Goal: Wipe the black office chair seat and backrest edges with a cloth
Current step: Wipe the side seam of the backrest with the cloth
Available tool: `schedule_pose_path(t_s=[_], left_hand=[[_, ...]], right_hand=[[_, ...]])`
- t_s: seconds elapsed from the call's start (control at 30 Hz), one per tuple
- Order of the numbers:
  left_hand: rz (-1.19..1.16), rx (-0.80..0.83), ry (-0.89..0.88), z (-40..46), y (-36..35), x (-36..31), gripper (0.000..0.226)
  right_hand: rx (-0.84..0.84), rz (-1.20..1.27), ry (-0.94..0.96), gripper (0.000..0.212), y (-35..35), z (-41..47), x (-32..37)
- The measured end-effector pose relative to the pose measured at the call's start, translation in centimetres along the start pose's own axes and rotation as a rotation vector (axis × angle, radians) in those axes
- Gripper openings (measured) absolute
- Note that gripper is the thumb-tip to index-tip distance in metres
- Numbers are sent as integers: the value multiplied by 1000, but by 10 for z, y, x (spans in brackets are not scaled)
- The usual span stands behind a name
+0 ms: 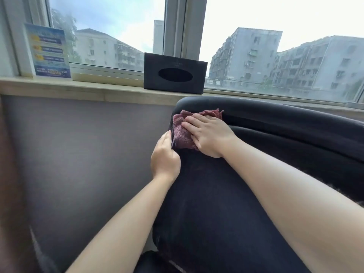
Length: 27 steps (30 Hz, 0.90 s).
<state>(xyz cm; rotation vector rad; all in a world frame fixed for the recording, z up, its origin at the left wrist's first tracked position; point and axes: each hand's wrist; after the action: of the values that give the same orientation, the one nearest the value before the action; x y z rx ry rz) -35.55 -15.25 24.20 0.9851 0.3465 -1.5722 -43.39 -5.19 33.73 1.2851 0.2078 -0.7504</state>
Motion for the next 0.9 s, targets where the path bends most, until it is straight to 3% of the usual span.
schedule_pose_path(t_s=[0.4, 0.53, 0.7, 0.9], left_hand=[[65, 158, -229, -61, -27, -101, 50], [104, 251, -377, -87, -43, -130, 49], [117, 275, -395, -135, -62, -163, 48], [101, 323, -376, -177, -79, -202, 47]], right_hand=[[-38, 39, -188, 50, 8, -138, -62], [-66, 65, -246, 75, 6, -185, -79], [-227, 62, -291, 51, 4, -246, -99], [-420, 40, -324, 43, -2, -315, -104]])
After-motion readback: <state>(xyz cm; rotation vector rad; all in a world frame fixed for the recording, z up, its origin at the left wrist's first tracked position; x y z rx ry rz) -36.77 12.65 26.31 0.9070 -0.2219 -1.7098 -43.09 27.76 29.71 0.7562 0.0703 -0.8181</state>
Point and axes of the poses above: each hand's wrist, its own z-axis towards the middle knuckle, its own y-axis out of the back of the hand, x = y × z, and after that the axes turned 1 degree about -z, right-handed
